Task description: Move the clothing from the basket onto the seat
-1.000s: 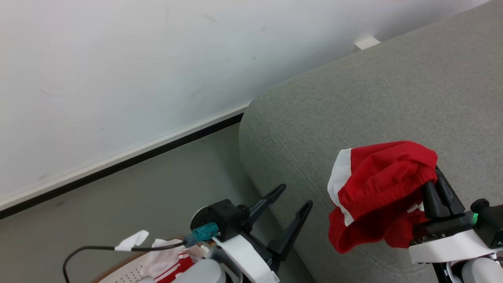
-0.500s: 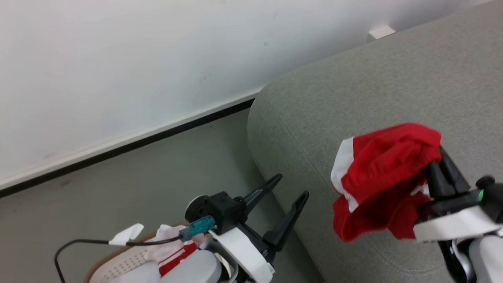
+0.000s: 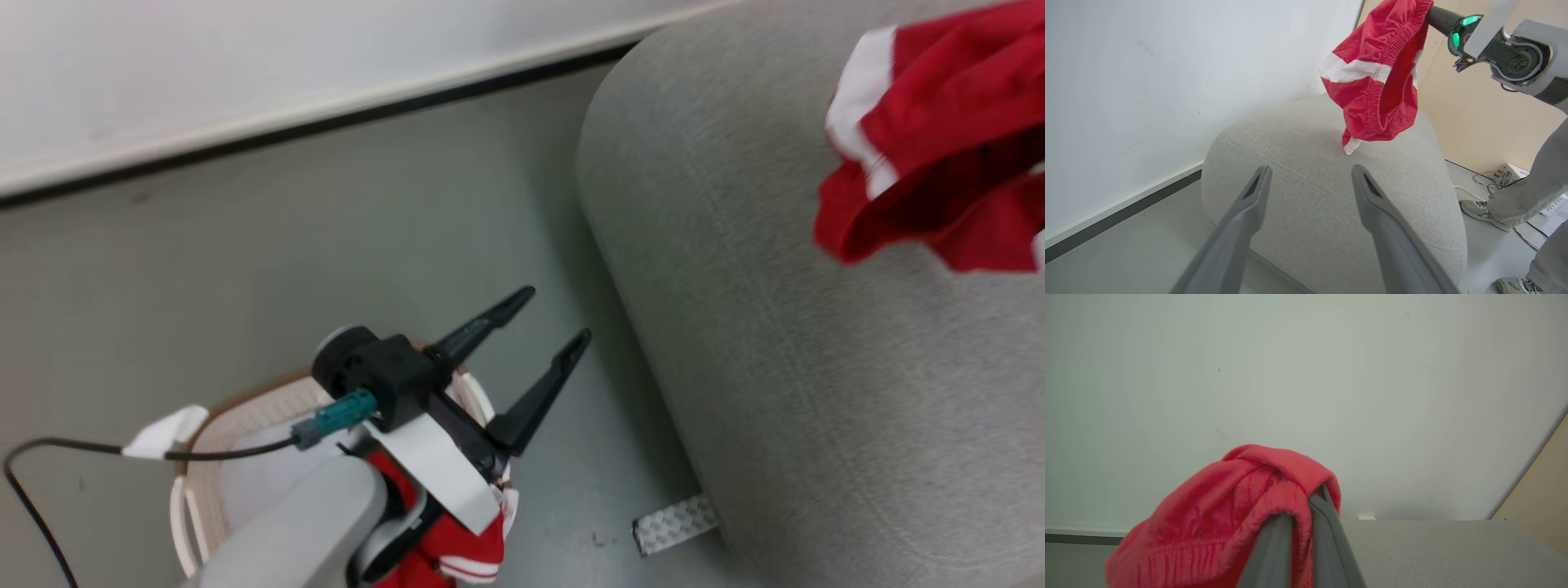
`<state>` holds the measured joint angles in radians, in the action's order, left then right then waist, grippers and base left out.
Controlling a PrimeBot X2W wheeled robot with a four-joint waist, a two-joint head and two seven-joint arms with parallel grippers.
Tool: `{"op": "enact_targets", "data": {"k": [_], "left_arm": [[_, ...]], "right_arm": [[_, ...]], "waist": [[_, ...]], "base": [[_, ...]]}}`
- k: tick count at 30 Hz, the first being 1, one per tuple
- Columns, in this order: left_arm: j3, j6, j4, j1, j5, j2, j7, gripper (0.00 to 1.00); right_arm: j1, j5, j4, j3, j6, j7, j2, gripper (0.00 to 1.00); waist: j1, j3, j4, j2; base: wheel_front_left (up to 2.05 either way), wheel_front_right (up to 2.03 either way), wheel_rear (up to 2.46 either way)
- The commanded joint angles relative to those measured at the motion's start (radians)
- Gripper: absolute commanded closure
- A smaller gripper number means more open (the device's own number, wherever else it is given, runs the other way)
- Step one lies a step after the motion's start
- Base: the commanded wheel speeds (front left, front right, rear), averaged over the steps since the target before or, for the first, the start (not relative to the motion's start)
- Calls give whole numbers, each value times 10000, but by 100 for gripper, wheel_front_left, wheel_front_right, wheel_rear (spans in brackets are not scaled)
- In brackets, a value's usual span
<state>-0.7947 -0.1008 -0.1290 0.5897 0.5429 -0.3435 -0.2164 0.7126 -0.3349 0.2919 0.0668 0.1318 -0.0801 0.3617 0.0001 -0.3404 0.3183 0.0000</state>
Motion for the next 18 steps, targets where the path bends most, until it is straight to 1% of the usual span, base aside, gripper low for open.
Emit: {"op": "enact_targets", "data": {"k": [1, 4, 8, 12, 15, 18], "left_arm": [[136, -12, 242, 236, -167, -301, 13, 0], [392, 75, 553, 340, -140, -639, -12, 0], [744, 161, 853, 371, -10, -1048, -73, 0], [950, 155, 1005, 431, 36, -1262, -198, 0], [1032, 141, 1047, 477, 39, -1295, -252, 0], [1159, 175, 1041, 480, 85, -1326, -294, 0]], "right_arm": [[727, 132, 404, -266, -22, 232, 339, 100], [1593, 311, 811, -790, -23, 482, 767, 100], [2413, 909, 1229, -1442, -22, 732, 1360, 100], [2724, 2025, 1693, -1390, -23, 826, 1947, 100], [2824, 2509, 2218, -1479, -23, 1140, 1920, 100], [2674, 2724, 2880, -1462, -23, 1753, 1652, 100]], "waist": [[-1, -1367, -770, 0], [-1, -2023, -1073, 0], [-1, -2730, -1378, 0], [-1, -3132, -1591, 0], [-1, -3317, -1682, 0], [-1, -3413, -1646, 0]], "base": [[0, 0, 0], [0, 0, 0], [0, 0, 0], [0, 0, 0], [0, 0, 0], [0, 0, 0]]}}
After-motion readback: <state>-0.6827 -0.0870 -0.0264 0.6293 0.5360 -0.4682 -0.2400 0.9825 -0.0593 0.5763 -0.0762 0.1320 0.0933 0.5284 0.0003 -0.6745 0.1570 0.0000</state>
